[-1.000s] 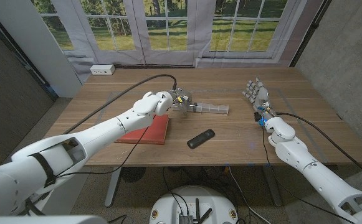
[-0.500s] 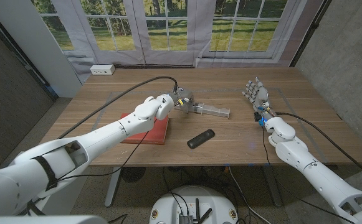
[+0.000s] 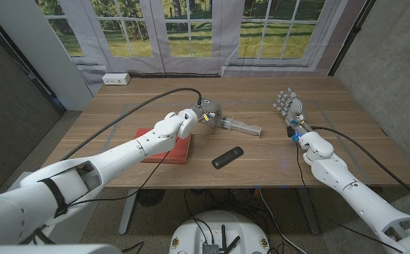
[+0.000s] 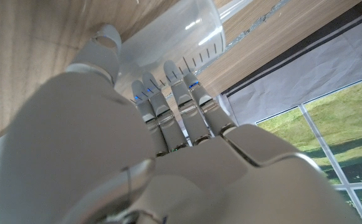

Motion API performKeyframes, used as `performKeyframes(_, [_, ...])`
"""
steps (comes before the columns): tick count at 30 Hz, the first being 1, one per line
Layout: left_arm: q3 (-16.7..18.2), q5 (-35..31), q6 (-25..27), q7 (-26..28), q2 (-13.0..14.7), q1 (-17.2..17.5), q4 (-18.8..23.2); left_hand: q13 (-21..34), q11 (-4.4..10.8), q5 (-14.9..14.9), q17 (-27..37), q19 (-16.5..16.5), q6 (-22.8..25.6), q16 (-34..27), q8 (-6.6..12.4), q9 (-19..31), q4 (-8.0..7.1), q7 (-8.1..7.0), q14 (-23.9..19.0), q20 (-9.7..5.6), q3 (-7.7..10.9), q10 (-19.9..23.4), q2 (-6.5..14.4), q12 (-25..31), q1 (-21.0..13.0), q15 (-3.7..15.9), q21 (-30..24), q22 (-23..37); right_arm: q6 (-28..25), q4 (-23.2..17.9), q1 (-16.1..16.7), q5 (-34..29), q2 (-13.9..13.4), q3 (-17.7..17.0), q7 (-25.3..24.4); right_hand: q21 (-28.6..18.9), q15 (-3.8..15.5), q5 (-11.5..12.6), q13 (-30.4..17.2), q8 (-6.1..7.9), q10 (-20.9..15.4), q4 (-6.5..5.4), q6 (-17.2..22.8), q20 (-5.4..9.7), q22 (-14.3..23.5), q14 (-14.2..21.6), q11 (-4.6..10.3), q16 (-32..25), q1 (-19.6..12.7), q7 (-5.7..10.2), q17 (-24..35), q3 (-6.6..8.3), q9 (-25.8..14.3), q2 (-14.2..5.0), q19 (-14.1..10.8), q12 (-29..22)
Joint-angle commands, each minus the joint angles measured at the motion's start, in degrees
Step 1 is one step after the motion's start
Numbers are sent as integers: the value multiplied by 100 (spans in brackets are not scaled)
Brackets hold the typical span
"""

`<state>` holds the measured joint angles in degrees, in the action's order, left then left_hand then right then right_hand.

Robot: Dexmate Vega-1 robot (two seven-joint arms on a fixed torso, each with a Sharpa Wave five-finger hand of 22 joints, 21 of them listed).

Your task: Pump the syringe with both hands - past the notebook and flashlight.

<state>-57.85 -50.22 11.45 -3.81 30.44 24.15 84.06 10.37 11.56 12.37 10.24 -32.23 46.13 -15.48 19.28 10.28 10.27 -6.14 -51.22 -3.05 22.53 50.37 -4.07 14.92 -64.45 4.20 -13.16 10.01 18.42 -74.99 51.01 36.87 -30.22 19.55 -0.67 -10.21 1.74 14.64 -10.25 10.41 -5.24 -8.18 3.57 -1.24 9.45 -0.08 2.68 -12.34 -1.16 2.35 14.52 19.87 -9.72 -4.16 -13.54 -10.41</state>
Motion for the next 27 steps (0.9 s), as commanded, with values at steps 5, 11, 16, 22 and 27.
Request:
performKeyframes(5, [63, 88, -49, 357, 51, 48, 27, 29, 3, -12, 35, -126, 636, 69, -43, 11, -57, 150, -573, -859, -17, 353, 345, -59, -320, 969, 16, 20, -57, -8, -46, -23, -8, 26, -6, -60, 1, 30, -17, 21, -19, -43, 14, -57, 23, -14, 41, -37, 51, 25, 11, -4, -27, -216, -8, -34])
performKeyframes(11, [234, 188, 145, 475, 133, 212, 210, 34, 6, -26, 47, -173, 808, 92, -82, 16, -70, 133, -748, -856, -36, 532, 448, -97, -348, 974, 35, 19, -82, -67, -31, -39, -37, 20, -36, -61, -5, 31, -17, 22, -18, -45, 16, -58, 24, -10, 38, -39, 51, 24, 12, -5, -27, -219, -10, -34])
performKeyframes(16, [389, 330, 293, 604, 159, 366, 345, 35, 6, -36, 60, -255, 946, 92, -99, 22, -59, 150, -874, -855, -66, 650, 507, -132, -383, 978, 28, 22, -82, -86, -32, -53, -53, 23, -30, -61, -5, 32, -17, 21, -19, -46, 15, -58, 24, -9, 43, -40, 51, 29, 13, -7, -27, -219, -10, -35])
performKeyframes(22, [560, 528, 374, 917, 118, 488, 423, 39, -5, -42, 59, -309, 1003, 113, -128, 28, -53, 146, -928, -857, -95, 778, 531, -139, -402, 978, 26, 23, -79, -111, -35, -73, -60, 31, -32, -60, -2, 33, -17, 21, -21, -47, 13, -61, 24, -12, 41, -41, 50, 26, 14, -9, -27, -219, -8, -36])
performKeyframes(27, [642, 632, 337, 1140, 109, 526, 491, 41, 0, -44, 60, -341, 1082, 123, -130, 33, -56, 128, -971, -858, -116, 832, 550, -156, -410, 978, 27, 24, -61, -165, -2, -81, -67, 20, -62, -63, 4, 34, -17, 22, -11, -47, 16, -55, 24, -20, 47, -38, 49, 26, 14, -10, -27, -221, -13, -32])
